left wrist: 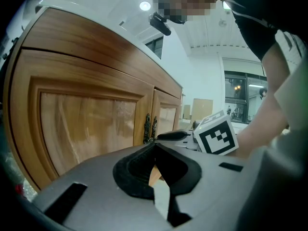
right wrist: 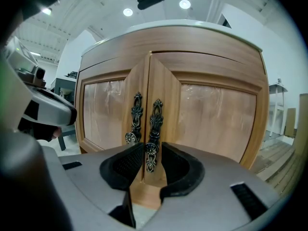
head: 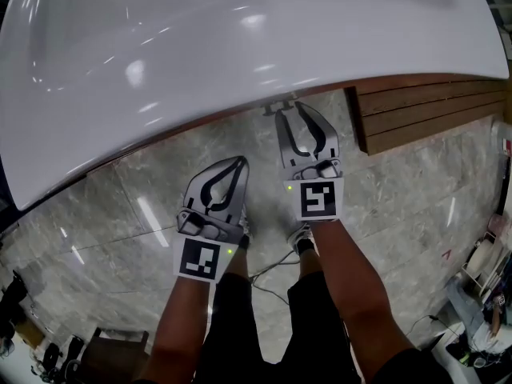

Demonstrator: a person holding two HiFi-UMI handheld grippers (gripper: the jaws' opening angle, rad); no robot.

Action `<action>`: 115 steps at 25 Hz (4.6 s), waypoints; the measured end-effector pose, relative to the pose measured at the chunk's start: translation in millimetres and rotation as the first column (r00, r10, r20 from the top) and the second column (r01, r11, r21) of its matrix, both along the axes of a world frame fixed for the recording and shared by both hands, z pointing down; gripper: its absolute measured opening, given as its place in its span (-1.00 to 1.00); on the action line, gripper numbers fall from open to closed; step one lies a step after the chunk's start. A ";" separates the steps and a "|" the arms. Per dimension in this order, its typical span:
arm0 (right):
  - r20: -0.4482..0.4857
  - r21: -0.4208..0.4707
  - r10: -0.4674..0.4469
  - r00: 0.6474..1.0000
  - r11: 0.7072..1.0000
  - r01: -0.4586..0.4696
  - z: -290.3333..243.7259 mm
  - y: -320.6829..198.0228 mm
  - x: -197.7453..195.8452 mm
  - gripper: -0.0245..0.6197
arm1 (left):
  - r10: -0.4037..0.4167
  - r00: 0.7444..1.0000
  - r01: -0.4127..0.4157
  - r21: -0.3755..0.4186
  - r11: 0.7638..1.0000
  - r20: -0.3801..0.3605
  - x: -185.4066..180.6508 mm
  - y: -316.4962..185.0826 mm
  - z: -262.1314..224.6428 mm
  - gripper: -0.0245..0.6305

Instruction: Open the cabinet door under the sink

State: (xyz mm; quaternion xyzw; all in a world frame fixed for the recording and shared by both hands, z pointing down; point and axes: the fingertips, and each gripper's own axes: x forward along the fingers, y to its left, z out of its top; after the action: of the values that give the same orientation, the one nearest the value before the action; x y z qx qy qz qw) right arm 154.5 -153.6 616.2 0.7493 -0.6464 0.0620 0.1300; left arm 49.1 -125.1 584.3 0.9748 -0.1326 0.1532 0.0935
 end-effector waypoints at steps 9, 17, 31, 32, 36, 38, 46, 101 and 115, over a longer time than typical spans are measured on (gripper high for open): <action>0.037 -0.002 -0.024 0.999 1.000 0.024 5.5 -6.7 0.8 -0.56 | -0.040 0.999 0.040 -0.006 0.999 -0.010 1.5 2.5 -0.6 -0.86; 0.086 0.004 0.020 0.996 1.000 -0.020 6.3 -3.7 2.4 -0.63 | -0.066 0.998 0.066 -0.014 0.998 -0.008 2.7 15.1 4.4 -0.86; 0.137 -0.003 -0.075 0.988 0.997 0.076 8.2 31.1 -5.8 -0.64 | -0.095 0.995 0.095 -0.008 0.995 -0.026 2.2 36.7 1.3 -0.86; 0.139 0.005 -0.088 0.986 0.996 0.088 6.8 33.9 -6.0 -0.64 | -0.098 0.995 0.097 -0.006 0.995 -0.028 3.1 38.7 0.2 -0.86; 0.154 0.030 -0.145 0.977 0.989 0.142 -0.2 54.9 -8.0 -0.64 | -0.128 0.991 0.128 0.001 0.992 -0.031 6.1 47.9 -7.6 -0.86; 0.166 0.045 -0.172 0.971 0.985 0.167 -3.3 67.3 -8.5 -0.64 | -0.145 0.989 0.145 0.010 0.989 -0.032 7.5 53.2 -11.4 -0.86; 0.181 0.052 -0.292 0.939 0.956 0.287 -4.4 110.6 -6.6 -0.64 | -0.229 0.972 0.230 0.013 0.973 -0.049 20.7 83.6 -7.0 -0.86; 0.058 -0.198 -0.133 0.989 0.970 0.142 19.2 346.4 127.1 -0.44 | -0.246 0.969 0.246 -0.016 0.969 0.020 40.7 158.5 -10.0 -0.86; 0.213 0.053 -0.380 0.900 0.924 0.378 -41.8 207.2 -13.2 -0.21 | -0.366 0.930 0.365 -0.017 0.931 -0.034 -5.5 111.4 -32.2 -0.86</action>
State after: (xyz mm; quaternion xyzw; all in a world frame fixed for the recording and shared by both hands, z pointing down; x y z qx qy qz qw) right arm 141.3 53.6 574.3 0.5986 -0.7903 0.1145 0.0636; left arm 43.6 -13.7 552.1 0.9353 -0.3090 0.1158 0.1277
